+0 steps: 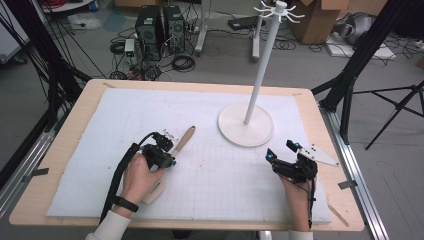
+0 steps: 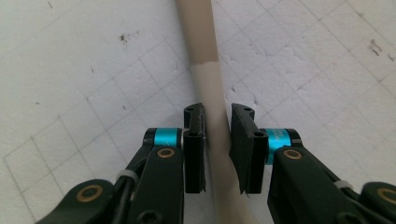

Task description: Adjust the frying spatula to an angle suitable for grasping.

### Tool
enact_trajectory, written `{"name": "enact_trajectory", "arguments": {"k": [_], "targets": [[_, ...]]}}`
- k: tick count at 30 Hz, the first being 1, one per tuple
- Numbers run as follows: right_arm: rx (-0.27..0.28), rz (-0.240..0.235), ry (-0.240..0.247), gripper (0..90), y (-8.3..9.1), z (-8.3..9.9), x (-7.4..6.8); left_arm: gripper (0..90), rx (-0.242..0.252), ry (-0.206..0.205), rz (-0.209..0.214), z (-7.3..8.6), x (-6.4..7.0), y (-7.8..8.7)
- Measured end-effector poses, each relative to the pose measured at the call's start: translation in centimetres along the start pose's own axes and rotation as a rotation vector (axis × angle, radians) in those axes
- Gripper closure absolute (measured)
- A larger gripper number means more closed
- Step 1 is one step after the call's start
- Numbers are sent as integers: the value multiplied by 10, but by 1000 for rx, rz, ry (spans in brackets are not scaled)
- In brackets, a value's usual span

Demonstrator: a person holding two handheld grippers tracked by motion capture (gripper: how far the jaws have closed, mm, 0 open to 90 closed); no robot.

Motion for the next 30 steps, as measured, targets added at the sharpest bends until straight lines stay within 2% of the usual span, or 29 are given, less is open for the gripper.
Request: {"name": "enact_trajectory", "arguments": {"k": [2,5,8,15,26,30], "targets": [[1,-1,0,148,0,0,0,763,-1,9,16,0,1,1],[2,0,-4,148,0,0,1,779,9,-37,48,0,6,1],[6,3,-8,149,1,-1,2,780,35,-41,74,-1,8,4],[20,4,-9,152,3,-3,2,779,128,-10,152,-9,10,26],[14,1,-8,153,2,-3,0,778,205,28,195,-15,2,45],[24,-3,1,153,3,-6,-2,778,230,26,204,-18,2,51]]}}
Point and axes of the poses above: each handheld gripper's, and its own axes: y roughly backward along the jaws, z roughly out of its underside, x roughly to its right, the point moved 10 cm from there along -y, roughly forward along the jaws, and after that the axes turned 9 degrees about y, right-handed, at the moved point
